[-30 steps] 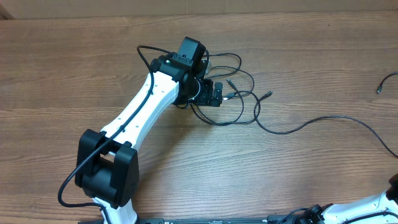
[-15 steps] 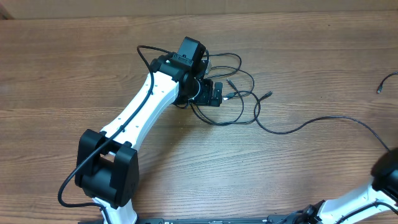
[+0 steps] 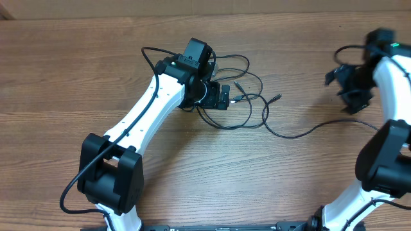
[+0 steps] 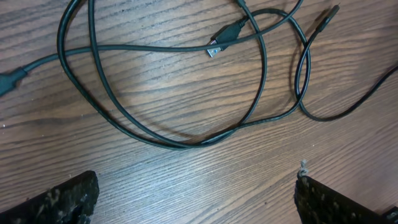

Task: Untangle cables

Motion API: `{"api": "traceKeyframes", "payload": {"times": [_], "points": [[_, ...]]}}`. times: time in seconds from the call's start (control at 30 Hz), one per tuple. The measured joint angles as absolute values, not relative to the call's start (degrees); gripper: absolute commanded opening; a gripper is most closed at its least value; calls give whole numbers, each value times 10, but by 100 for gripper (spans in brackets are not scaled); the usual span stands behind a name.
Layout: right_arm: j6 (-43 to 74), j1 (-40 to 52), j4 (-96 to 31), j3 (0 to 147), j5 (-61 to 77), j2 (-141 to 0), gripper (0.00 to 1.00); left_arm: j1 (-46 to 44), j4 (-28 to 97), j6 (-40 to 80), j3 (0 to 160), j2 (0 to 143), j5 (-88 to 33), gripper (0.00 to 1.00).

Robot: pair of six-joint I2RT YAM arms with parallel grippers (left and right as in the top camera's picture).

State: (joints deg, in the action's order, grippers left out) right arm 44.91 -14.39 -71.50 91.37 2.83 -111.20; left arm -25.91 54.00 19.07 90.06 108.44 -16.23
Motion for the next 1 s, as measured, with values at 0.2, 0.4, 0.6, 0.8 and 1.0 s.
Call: {"api": "traceKeyframes", "payload": {"times": [0.2, 0.4, 0.6, 0.8, 1.0], "points": [[511, -122, -670, 811, 3, -1112, 65, -259, 540, 191, 901, 1084, -162, 99], [531, -119, -607, 730, -4, -1112, 47, -259, 540, 191, 901, 1084, -162, 99], [536, -118, -521, 667, 13, -1089, 4, -259, 540, 191, 901, 1084, -162, 100], [517, -119, -477, 645, 18, -1073, 4, -259, 540, 191, 901, 1084, -162, 99], [491, -183, -581, 721, -24, -1099, 4, -259, 540, 191, 901, 1084, -162, 99]]}}
